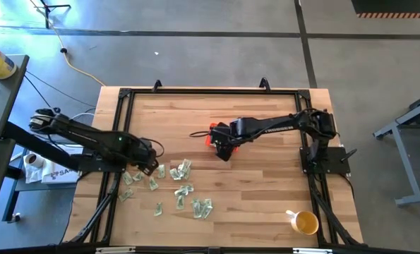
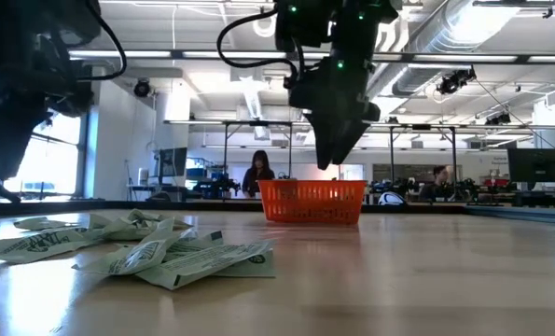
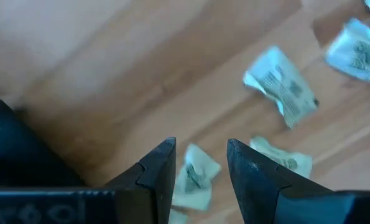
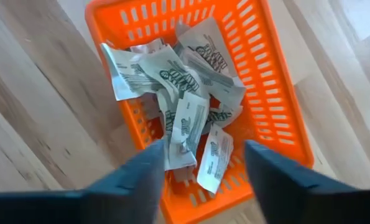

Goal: Pick and place Stevia / Truvia into bins
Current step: Put the green stevia packet into the orange basket

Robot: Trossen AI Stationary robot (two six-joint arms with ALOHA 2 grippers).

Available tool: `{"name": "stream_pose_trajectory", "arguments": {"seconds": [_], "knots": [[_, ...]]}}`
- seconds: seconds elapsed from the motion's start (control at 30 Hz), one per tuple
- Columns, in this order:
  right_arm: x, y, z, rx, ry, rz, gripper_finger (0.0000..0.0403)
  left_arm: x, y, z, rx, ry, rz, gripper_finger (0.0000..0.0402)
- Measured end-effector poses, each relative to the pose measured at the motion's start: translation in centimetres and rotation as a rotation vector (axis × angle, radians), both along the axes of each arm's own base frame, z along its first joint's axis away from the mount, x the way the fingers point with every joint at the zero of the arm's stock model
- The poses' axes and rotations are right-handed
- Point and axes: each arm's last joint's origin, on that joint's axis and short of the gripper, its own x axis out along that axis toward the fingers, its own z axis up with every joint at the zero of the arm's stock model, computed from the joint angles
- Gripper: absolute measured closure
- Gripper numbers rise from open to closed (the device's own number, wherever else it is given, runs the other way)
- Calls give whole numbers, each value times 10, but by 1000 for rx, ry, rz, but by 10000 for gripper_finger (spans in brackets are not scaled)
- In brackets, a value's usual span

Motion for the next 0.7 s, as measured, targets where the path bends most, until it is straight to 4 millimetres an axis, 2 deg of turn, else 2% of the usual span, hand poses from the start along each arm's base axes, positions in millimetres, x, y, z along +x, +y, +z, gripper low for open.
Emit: {"name": "stream_pose_trajectory", "arguments": {"seconds": [0.17,0.3,0.4,0.7], "knots": [[1,3,1,-25,-10,4,71,17,-8,-9,0,-49,66,224],[1,3,1,-34,-13,3,24,32,-11,-19,6,-73,150,224],[2,3,1,-34,-15,-2,12,42,-14,-28,2,-76,175,224],[2,3,2,-49,-18,-8,14,59,-20,-49,-22,-53,180,224]]}}
